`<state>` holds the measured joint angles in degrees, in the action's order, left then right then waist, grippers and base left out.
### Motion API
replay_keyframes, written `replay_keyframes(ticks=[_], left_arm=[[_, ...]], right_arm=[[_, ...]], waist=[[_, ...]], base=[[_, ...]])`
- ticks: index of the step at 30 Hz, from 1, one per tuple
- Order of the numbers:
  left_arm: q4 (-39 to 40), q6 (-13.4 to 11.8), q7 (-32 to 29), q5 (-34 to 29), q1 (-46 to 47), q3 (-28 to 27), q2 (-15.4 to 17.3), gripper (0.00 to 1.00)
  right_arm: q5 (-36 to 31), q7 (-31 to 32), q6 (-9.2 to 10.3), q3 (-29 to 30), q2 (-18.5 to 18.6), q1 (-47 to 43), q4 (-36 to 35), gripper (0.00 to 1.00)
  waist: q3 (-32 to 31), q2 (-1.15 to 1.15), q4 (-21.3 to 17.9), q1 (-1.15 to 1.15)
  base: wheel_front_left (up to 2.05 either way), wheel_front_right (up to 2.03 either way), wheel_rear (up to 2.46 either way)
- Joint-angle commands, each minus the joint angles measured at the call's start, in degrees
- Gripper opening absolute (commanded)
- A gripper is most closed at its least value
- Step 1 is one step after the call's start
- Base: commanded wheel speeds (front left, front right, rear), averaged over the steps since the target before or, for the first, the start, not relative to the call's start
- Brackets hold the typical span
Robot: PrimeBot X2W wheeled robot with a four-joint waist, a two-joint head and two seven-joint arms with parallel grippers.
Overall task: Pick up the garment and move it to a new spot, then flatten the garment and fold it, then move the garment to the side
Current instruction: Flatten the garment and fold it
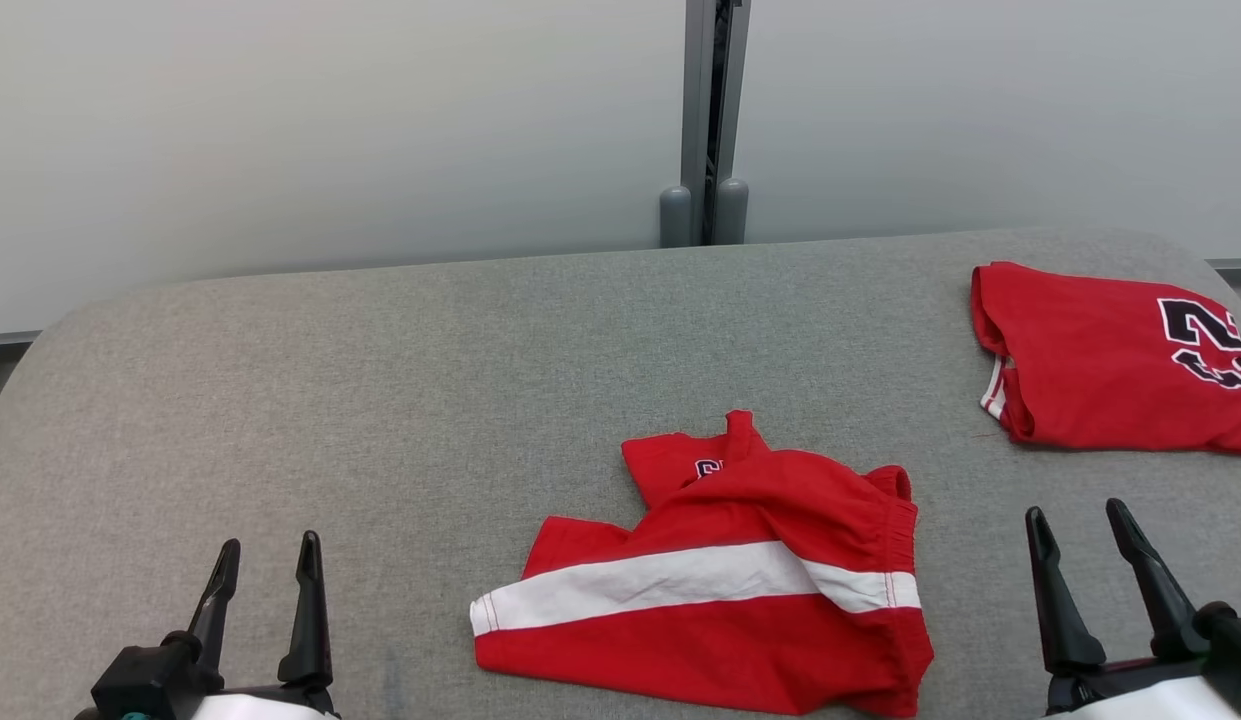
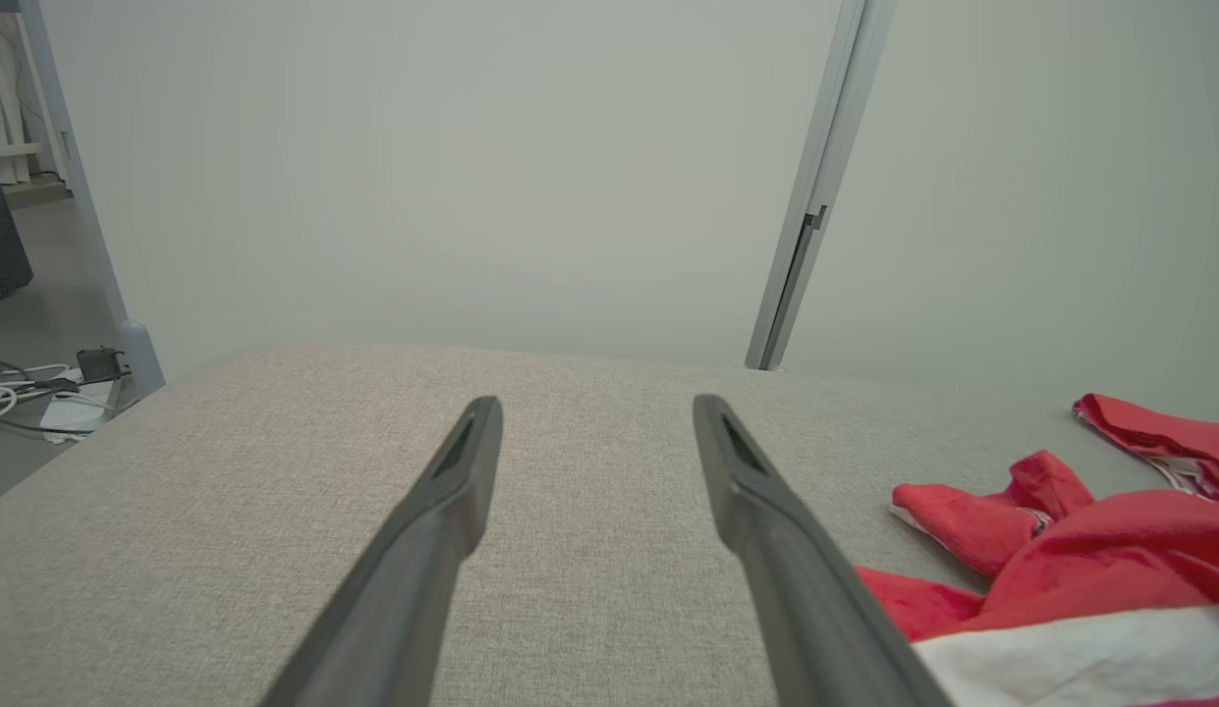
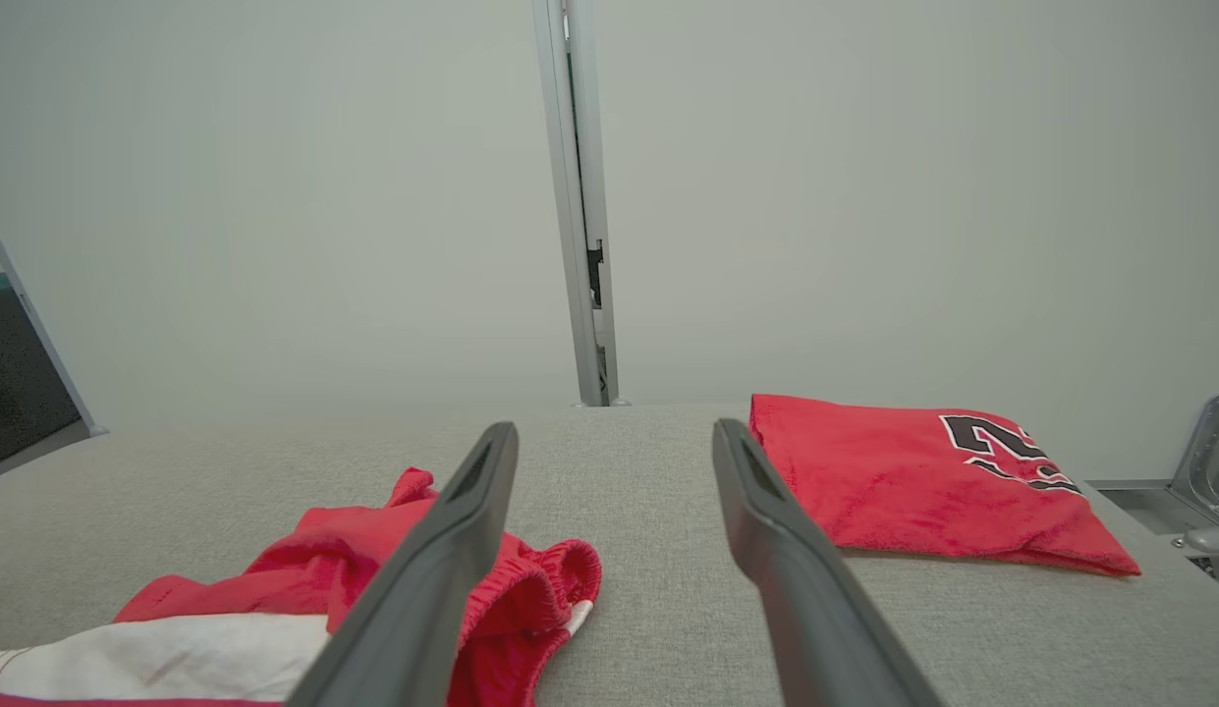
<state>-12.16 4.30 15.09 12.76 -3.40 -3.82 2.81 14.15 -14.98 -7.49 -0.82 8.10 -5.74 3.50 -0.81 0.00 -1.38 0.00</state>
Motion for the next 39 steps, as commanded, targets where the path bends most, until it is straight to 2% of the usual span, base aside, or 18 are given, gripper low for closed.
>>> replay_keyframes(ticks=[1, 11, 33, 39], left_arm=[[0.1, 0.2, 0.1, 0.0, -0.3, -0.1, 0.2, 1.00], [0.4, 0.6, 0.1, 0.1, -0.4, 0.0, 0.2, 1.00], [0.5, 1.1, 0.1, -2.0, -0.6, 0.1, 0.2, 1.00], [-0.6, 1.8, 0.1, -2.2, -0.4, 1.5, 0.2, 1.00]], right_arm=[[0.5, -0.3, -0.02, -0.2, -0.2, 0.9, 0.7, 1.00], [1.1, -0.3, -0.01, -1.6, -1.3, 2.7, 3.1, 1.00], [1.4, -0.3, -0.01, -2.6, -0.8, 2.6, 4.1, 1.00], [1.9, -0.3, -0.01, -4.6, 0.2, 1.7, 5.2, 1.00]], waist=[[0.1, 0.00, 0.2, 0.00], [0.3, 0.00, 1.0, 0.00], [0.4, 0.00, 0.7, 0.00], [-0.1, 0.00, 0.9, 0.00]], base=[[0.00, 0.00, 0.00], [0.00, 0.00, 0.00], [0.00, 0.00, 0.00], [0.00, 0.00, 0.00]])
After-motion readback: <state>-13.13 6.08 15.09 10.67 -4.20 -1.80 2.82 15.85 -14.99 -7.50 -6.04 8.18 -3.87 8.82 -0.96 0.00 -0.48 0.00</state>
